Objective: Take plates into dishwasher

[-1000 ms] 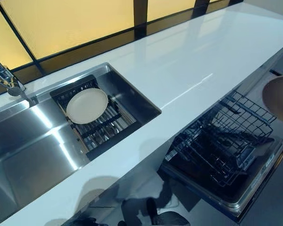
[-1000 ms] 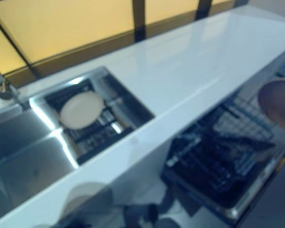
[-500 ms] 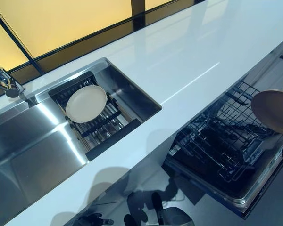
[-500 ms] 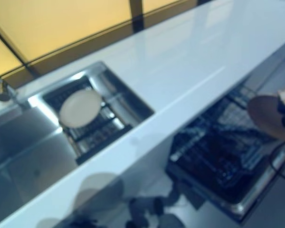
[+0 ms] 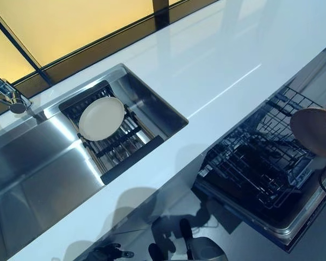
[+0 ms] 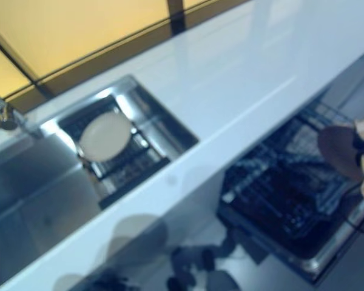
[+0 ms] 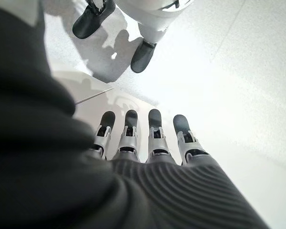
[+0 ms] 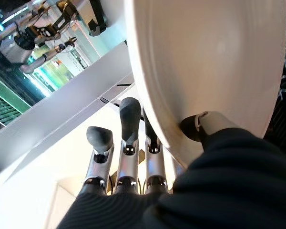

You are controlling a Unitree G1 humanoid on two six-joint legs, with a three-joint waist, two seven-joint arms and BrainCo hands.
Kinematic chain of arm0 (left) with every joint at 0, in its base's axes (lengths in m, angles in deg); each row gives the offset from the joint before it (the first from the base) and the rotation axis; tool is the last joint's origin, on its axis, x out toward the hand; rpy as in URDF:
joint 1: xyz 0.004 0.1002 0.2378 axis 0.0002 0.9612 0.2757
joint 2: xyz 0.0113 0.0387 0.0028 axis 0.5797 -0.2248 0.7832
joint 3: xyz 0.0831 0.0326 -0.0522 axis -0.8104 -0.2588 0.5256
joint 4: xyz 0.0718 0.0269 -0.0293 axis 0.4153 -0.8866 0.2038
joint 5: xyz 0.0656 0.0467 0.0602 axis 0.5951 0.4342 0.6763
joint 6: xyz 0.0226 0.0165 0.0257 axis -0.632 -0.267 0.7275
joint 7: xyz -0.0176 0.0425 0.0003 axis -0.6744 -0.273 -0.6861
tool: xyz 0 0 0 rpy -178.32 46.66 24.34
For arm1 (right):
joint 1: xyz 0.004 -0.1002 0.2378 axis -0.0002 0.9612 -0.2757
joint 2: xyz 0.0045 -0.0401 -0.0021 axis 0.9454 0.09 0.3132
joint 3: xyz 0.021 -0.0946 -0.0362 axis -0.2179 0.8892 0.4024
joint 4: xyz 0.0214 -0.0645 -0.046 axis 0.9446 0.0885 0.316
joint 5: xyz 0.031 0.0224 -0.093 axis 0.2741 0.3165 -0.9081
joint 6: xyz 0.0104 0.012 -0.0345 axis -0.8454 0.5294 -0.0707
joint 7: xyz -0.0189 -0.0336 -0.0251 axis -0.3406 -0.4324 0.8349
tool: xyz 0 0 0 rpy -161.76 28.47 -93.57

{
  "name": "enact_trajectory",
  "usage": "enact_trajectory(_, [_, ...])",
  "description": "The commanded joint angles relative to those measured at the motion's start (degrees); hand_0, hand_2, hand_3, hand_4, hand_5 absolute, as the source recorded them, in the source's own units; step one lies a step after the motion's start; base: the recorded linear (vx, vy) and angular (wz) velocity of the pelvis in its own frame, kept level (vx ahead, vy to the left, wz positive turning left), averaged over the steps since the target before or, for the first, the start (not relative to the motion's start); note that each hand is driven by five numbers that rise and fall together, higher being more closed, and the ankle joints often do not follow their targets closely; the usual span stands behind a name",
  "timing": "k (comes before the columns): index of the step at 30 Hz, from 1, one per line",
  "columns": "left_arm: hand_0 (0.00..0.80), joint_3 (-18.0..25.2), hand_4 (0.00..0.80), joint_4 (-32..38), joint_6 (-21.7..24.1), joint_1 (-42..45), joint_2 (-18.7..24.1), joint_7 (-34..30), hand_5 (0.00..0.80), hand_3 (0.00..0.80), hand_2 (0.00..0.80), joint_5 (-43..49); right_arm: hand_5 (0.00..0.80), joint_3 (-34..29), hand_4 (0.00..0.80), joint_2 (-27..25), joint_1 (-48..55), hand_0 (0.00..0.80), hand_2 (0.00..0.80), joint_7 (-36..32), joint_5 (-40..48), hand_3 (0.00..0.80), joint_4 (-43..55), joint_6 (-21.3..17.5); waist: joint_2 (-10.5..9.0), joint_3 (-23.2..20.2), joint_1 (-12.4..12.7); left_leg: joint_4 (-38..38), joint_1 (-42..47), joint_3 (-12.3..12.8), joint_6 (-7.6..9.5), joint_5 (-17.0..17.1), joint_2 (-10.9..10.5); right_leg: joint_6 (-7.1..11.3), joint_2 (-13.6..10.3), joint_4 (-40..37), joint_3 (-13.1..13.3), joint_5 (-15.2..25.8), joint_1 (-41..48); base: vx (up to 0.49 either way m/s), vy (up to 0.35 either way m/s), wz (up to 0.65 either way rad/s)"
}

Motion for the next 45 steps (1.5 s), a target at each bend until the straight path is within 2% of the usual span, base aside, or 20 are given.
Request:
enact_trajectory(1, [0.0, -2.0, 0.0, 0.0, -0.1, -4.8, 3.6, 0.6, 0.0, 0.0, 0.0, -2.2, 0.8, 3.8, 0.8, 1.2, -8.6, 0.8, 0.8, 1.0, -7.0, 0.8, -4.6, 4.0, -2.15, -1.7, 2.9, 0.2, 2.3, -2.7, -1.8, -1.1, 1.3, 8.13, -4.1, 0.2, 1.3, -1.0, 0.4, -0.043, -0.003, 0.05])
enact_trajectory(10, [0.0, -3.6, 0.0, 0.8, 0.4, -6.0, 4.3, 0.6, 0.0, 0.0, 0.0, -4.6, 0.8, 12.0, 0.8, 1.7, -17.0, 0.8, 0.8, 1.6, -7.5, 0.8, -11.9, 7.5, 0.26, 0.8, 4.4, 0.2, 0.4, -3.8, -1.82, -0.5, 0.5, 8.06, -5.3, 0.2, 0.3, -0.9, -1.1, -0.049, -0.005, 0.06])
enact_trajectory(15, [0.0, -4.1, 0.0, 1.5, 0.4, -6.4, 4.4, 0.6, 0.0, 0.0, 0.0, -5.4, 0.8, 14.1, 0.8, 2.8, -19.3, 0.8, 0.8, 1.6, -6.5, 0.8, -13.8, 9.7, 1.5, 1.7, 4.9, 0.2, -0.3, -4.6, -1.9, -0.2, -0.1, 8.02, -5.7, 0.2, -0.3, -0.8, -1.6, -0.014, -0.006, 0.05])
enact_trajectory(26, [0.0, -4.6, 0.0, 2.1, 1.4, -7.4, 4.8, -0.1, 0.0, 0.0, 0.0, -6.2, 0.8, 16.8, 0.8, 5.8, -20.7, 0.8, 0.8, 2.3, -2.9, 0.8, -19.8, 10.9, 3.22, 3.6, 6.0, 0.2, -2.1, -4.9, -2.18, 0.4, -0.5, 8.01, -6.9, 0.2, -2.0, -0.5, -3.3, -0.024, -0.007, 0.03])
enact_trajectory(39, [0.0, -4.9, 0.0, 1.1, 2.7, -8.5, 4.5, 0.1, 0.0, 0.0, 0.0, -5.7, 0.8, 16.0, 0.8, 8.8, -18.1, 0.8, 0.8, 2.3, 4.5, 0.8, -24.1, 9.9, 3.28, 4.5, 6.5, 0.2, -1.8, -4.6, -2.13, 0.4, -0.6, 8.31, -8.2, 0.2, -3.4, 0.0, -3.3, -0.001, -0.001, 0.01])
enact_trajectory(45, [0.0, -4.3, 0.0, 0.6, 3.3, -8.4, 4.7, -0.5, 0.0, 0.0, 0.0, -4.7, 0.8, 14.9, 0.8, 9.4, -16.7, 0.8, 0.8, 2.3, 5.0, 0.8, -26.3, 10.3, 2.93, 4.2, 6.7, 0.2, -1.3, -4.6, -2.13, 0.3, -0.5, 8.38, -8.3, 0.2, -3.6, 0.1, -2.8, 0.0, 0.0, 0.0])
